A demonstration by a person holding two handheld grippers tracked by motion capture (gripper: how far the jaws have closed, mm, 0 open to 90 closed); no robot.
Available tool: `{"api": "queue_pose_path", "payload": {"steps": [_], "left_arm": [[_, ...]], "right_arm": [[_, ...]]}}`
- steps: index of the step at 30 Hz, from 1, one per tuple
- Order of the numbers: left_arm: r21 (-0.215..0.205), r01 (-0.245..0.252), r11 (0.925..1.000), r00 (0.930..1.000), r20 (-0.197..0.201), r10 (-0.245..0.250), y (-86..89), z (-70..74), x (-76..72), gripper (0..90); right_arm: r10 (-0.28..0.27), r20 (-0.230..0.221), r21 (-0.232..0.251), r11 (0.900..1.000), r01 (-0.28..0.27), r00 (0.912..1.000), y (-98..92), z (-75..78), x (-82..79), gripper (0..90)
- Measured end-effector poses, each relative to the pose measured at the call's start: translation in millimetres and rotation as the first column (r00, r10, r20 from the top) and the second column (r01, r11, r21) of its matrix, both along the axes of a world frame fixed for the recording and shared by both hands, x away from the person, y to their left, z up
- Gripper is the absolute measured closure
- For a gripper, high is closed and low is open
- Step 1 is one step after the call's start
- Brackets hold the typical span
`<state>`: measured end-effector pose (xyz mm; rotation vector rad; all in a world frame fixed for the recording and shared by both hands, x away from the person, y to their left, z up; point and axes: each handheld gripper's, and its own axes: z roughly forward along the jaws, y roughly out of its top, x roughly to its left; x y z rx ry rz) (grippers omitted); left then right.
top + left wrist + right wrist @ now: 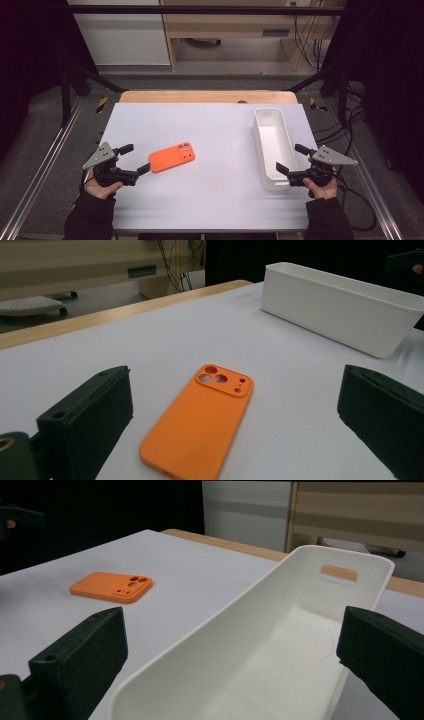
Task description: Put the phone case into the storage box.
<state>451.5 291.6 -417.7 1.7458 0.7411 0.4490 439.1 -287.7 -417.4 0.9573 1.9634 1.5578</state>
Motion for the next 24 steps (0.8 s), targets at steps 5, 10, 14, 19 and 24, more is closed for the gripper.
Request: {"api": "queue_pose_path", "payload": {"steps": [5, 10, 14, 19, 24], "left_arm": [[-0.001, 0.001, 1.0000, 1.0000, 0.004, -0.001, -1.1, 1.2, -0.7, 0.8], [0.003, 0.004, 1.0000, 1.0000, 0.007, -0.004, -2.5, 2.3, -1.1, 0.9], [0.005, 0.007, 1.0000, 0.9999, 0.010, -0.007, -3.5, 4.0, -1.2, 0.8], [0.016, 0.006, 0.9999, 1.0000, 0.006, -0.006, -5.6, 5.4, -1.0, 0.9], [0.032, 0.004, 0.9995, 1.0000, -0.001, -0.004, -9.8, 8.6, -0.4, 0.8]], "right_arm": [[0.007, -0.005, -0.004, 1.000, -0.007, 1.0000, 0.5, -0.4, 0.3, 0.4], [0.012, -0.005, -0.006, 1.000, -0.012, 0.9999, 1.3, -0.8, 0.4, 0.4], [0.017, -0.003, -0.011, 1.000, -0.017, 0.9999, 1.4, -1.0, 1.0, 0.4], [0.020, -0.006, -0.014, 1.000, -0.020, 0.9998, 2.5, -1.4, 0.7, 0.4], [0.020, -0.006, -0.019, 1.000, -0.020, 0.9998, 2.4, -1.3, 0.6, 0.4]]}}
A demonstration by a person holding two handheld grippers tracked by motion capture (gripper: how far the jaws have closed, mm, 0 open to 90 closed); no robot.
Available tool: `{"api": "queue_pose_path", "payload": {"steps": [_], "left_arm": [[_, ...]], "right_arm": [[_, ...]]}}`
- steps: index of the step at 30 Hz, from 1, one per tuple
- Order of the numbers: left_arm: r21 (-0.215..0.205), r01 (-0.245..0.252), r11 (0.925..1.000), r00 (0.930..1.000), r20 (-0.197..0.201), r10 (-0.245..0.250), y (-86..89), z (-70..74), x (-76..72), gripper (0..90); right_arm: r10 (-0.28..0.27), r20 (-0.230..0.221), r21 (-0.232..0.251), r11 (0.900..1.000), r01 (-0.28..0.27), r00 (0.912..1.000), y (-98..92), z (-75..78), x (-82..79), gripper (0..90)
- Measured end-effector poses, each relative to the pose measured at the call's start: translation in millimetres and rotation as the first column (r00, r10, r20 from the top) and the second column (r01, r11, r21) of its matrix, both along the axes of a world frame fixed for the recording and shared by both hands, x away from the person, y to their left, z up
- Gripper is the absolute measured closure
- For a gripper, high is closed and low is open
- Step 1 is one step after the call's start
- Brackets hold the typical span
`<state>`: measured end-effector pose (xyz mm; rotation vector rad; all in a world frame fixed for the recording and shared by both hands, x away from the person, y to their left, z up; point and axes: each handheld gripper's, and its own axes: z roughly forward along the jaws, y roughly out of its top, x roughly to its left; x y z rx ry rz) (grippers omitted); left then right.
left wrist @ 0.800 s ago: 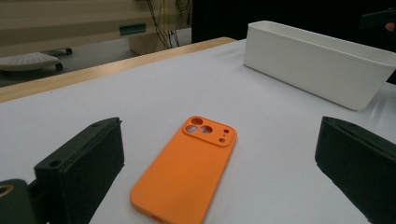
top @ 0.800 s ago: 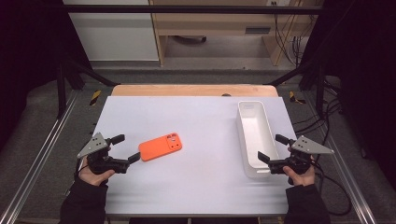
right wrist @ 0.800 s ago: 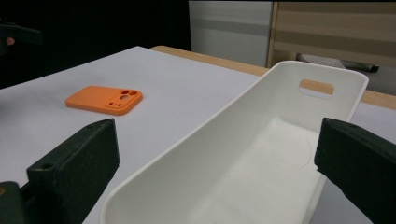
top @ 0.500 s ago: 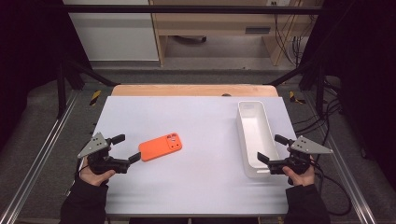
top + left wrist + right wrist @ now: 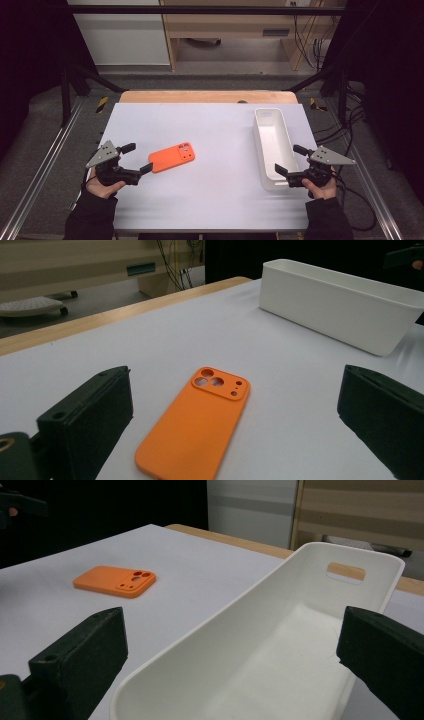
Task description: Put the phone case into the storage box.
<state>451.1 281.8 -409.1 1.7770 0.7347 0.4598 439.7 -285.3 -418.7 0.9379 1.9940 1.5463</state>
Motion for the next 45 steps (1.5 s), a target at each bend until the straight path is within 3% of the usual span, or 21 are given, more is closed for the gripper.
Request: {"api": "queue_pose_path", "payload": {"steps": [16, 45], "left_arm": [[0.040, -0.004, 0.9992, 0.9999, -0.013, 0.004, -13.0, 10.7, 1.2, 0.7], [0.095, -0.039, 0.9947, 0.9955, -0.083, 0.047, -29.5, 10.8, 46.7, 0.8]], "right_arm": [[-0.001, 0.004, 0.000, 1.000, 0.001, 1.0000, -0.7, 0.8, -0.8, 0.4], [-0.003, -0.001, -0.007, 1.000, 0.003, 1.0000, -0.1, 0.3, -0.8, 0.4]]}}
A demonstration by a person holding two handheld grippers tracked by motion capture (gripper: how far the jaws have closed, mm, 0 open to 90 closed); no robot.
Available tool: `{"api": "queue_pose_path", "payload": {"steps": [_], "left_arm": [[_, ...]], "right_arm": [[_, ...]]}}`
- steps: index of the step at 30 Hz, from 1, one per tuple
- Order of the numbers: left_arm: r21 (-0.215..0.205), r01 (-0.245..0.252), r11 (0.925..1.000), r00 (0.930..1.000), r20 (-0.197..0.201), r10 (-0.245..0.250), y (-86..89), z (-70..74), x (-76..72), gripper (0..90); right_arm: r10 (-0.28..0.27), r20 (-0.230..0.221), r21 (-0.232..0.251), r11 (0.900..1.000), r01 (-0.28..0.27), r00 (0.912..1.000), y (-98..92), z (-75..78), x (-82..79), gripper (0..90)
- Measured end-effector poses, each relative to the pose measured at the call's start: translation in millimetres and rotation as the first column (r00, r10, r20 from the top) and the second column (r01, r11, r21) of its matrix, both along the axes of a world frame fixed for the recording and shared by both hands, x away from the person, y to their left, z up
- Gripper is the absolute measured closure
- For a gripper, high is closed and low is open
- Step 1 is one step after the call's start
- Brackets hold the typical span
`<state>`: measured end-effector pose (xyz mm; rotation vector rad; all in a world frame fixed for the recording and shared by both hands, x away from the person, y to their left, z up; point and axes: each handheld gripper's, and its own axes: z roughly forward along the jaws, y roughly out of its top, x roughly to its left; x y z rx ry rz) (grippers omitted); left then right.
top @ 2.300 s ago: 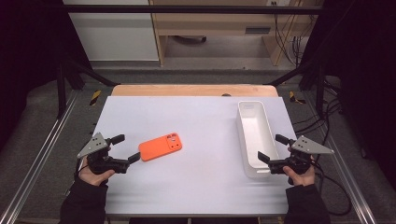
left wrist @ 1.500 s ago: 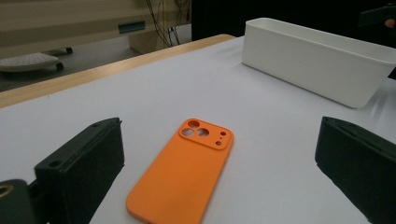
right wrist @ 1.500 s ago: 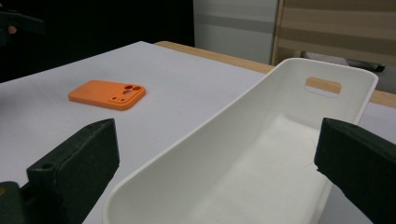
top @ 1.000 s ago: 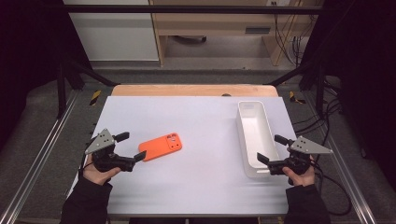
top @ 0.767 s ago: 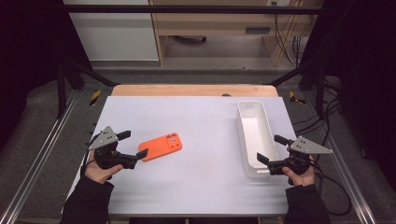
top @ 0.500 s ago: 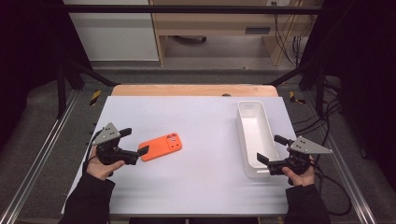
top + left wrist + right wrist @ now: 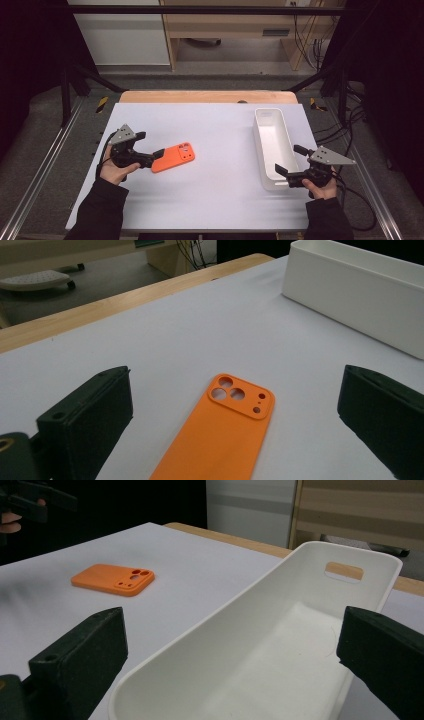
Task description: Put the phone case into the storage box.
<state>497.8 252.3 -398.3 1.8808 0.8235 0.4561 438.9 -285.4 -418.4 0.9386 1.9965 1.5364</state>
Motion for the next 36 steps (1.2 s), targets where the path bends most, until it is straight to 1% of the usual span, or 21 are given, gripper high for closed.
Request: {"api": "queue_pose_path", "payload": {"steps": [2, 3, 4, 6, 7, 10, 12, 14, 16, 18, 20, 21, 22, 24, 25, 26, 27, 32, 33, 35, 36], "left_arm": [[-0.005, -0.009, 0.9999, 0.9999, -0.010, 0.009, 0.4, -3.2, 5.9, 0.9], [-0.005, -0.009, 0.9999, 0.9999, -0.010, 0.009, 0.4, -3.2, 5.9, 0.9], [0.004, -0.019, 0.9998, 0.9996, -0.020, 0.019, 0.8, -5.8, 9.7, 1.0], [0.007, -0.024, 0.9997, 0.9995, -0.021, 0.025, 0.8, -6.9, 11.0, 1.0], [0.012, -0.028, 0.9995, 0.9992, -0.029, 0.028, 1.7, -8.6, 13.4, 1.0], [0.036, -0.048, 0.9982, 0.9980, -0.039, 0.049, 2.8, -12.4, 18.4, 1.8], [0.036, -0.051, 0.9980, 0.9976, -0.044, 0.053, 2.8, -13.8, 19.9, 2.2], [0.066, -0.067, 0.9955, 0.9963, -0.049, 0.071, 2.7, -17.5, 24.7, 3.4], [0.071, -0.076, 0.9945, 0.9949, -0.061, 0.081, 2.4, -20.4, 28.1, 4.3], [0.091, -0.090, 0.9917, 0.9933, -0.064, 0.096, 2.1, -23.2, 30.7, 5.9], [0.098, -0.093, 0.9909, 0.9928, -0.066, 0.099, 1.9, -24.4, 31.6, 8.0], [0.121, -0.101, 0.9875, 0.9916, -0.068, 0.110, 0.5, -27.1, 33.2, 9.3], [0.130, -0.098, 0.9867, 0.9915, -0.072, 0.108, -0.1, -28.5, 34.2, 10.4], [0.132, -0.099, 0.9863, 0.9913, -0.073, 0.109, -0.5, -29.3, 34.8, 13.9], [0.140, -0.114, 0.9835, 0.9894, -0.073, 0.126, -0.9, -32.0, 37.1, 15.3], [0.140, -0.114, 0.9835, 0.9894, -0.073, 0.126, -0.9, -32.0, 37.1, 16.9], [0.143, -0.123, 0.9821, 0.9874, -0.082, 0.136, -0.2, -34.3, 39.6, 19.7], [0.155, -0.133, 0.9790, 0.9836, -0.101, 0.150, 0.5, -39.6, 43.4, 29.8], [0.170, -0.146, 0.9745, 0.9804, -0.107, 0.166, 0.4, -42.9, 45.1, 31.2], [0.179, -0.149, 0.9726, 0.9790, -0.112, 0.170, 0.7, -45.3, 46.2, 34.4], [0.185, -0.154, 0.9707, 0.9768, -0.120, 0.178, 0.8, -46.7, 46.8, 35.6]], "right_arm": [[0.000, 0.000, 0.000, 1.000, 0.000, 1.0000, 0.1, -0.1, 0.1, 0.4], [0.000, 0.000, 0.000, 1.000, 0.000, 1.0000, 0.1, -0.1, 0.1, 0.4], [0.000, 0.000, -0.002, 1.000, 0.000, 1.0000, 0.0, -0.2, 0.2, 0.4], [0.000, 0.000, 0.000, 1.000, 0.000, 1.0000, 0.1, -0.2, 0.1, 0.4], [0.001, -0.001, 0.000, 1.000, -0.001, 1.0000, 0.2, -0.2, 0.1, 0.4], [0.001, -0.001, -0.003, 1.000, -0.001, 1.0000, 0.3, -0.5, 0.6, 0.4], [0.003, -0.002, -0.004, 1.000, -0.003, 1.0000, 0.8, -0.8, 0.6, 0.4], [0.005, -0.004, -0.005, 1.000, -0.005, 1.0000, 1.0, -1.0, 0.7, 0.4], [0.006, -0.003, -0.005, 1.000, -0.006, 1.0000, 1.0, -1.0, 0.9, 0.4], [0.004, -0.004, -0.006, 1.000, -0.004, 1.0000, 0.9, -1.0, 0.7, 0.4], [0.005, -0.002, -0.004, 1.000, -0.005, 1.0000, 0.8, -0.7, 0.7, 0.4], [0.003, -0.001, -0.001, 1.000, -0.003, 1.0000, 0.5, -0.5, 0.6, 0.4], [0.002, -0.001, -0.001, 1.000, -0.002, 1.0000, 0.4, -0.5, 0.7, 0.4], [0.001, -0.002, -0.003, 1.000, -0.001, 1.0000, 0.4, -0.6, 0.7, 0.4], [0.005, -0.001, -0.007, 1.000, -0.005, 1.0000, 0.7, -0.9, 0.8, 0.4], [0.005, -0.001, -0.007, 1.000, -0.005, 1.0000, 0.7, -0.9, 0.8, 0.4], [0.006, -0.003, -0.008, 1.000, -0.006, 1.0000, 0.9, -1.0, 0.9, 0.4], [0.004, -0.002, -0.005, 1.000, -0.004, 1.0000, 0.6, -0.7, 0.7, 0.4], [0.001, -0.003, -0.007, 1.000, -0.001, 1.0000, 0.4, -0.7, 0.9, 0.4], [0.001, -0.003, -0.008, 1.000, -0.001, 1.0000, 0.6, -0.9, 1.0, 0.4], [0.003, -0.005, -0.008, 1.000, -0.003, 1.0000, 0.8, -0.9, 0.9, 0.4]]}}
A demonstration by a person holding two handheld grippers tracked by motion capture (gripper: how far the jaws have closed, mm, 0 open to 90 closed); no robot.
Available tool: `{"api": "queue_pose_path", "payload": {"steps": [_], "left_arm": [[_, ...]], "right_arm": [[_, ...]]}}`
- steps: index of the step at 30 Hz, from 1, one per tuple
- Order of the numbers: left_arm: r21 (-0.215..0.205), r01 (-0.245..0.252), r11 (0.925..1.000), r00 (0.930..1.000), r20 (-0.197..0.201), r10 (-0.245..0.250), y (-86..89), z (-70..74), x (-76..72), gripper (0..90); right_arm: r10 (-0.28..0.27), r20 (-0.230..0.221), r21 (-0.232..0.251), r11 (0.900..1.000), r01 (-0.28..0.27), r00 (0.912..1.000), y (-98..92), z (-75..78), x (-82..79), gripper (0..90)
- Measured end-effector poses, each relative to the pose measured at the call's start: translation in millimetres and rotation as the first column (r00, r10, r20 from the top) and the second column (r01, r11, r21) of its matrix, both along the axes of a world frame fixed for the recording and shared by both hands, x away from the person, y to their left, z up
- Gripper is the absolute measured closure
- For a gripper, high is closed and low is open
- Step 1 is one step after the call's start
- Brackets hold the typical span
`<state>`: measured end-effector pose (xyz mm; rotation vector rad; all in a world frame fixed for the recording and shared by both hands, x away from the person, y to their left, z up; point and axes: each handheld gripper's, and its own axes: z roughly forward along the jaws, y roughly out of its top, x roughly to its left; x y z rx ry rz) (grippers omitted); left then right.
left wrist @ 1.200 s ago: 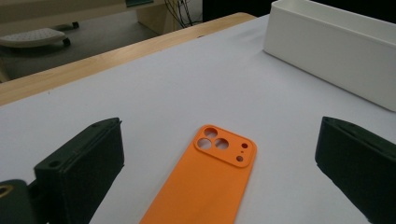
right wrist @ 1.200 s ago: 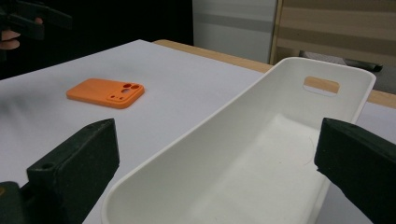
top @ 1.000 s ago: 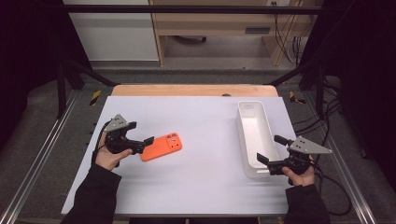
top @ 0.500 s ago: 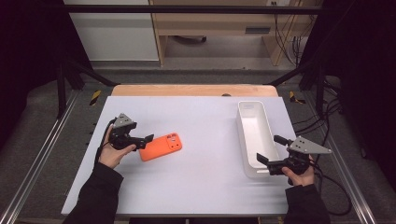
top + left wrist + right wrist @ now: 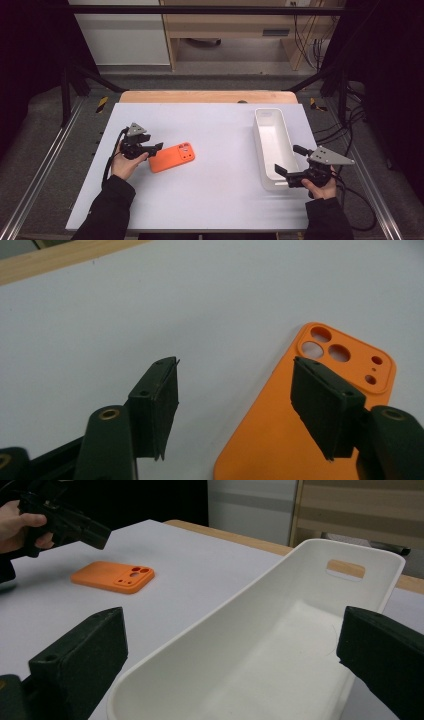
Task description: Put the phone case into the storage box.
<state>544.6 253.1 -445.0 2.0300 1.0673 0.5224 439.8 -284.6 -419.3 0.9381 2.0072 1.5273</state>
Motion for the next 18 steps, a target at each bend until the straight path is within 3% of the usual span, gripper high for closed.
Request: {"api": "queue_pose_path", "payload": {"steps": [18], "left_arm": [[0.047, -0.004, 0.9989, 0.9981, -0.062, 0.007, -2.6, -13.8, 3.1, 66.5]], "right_arm": [[-0.001, 0.003, 0.001, 1.000, 0.001, 1.0000, -0.7, 0.5, -0.2, 0.4]]}}
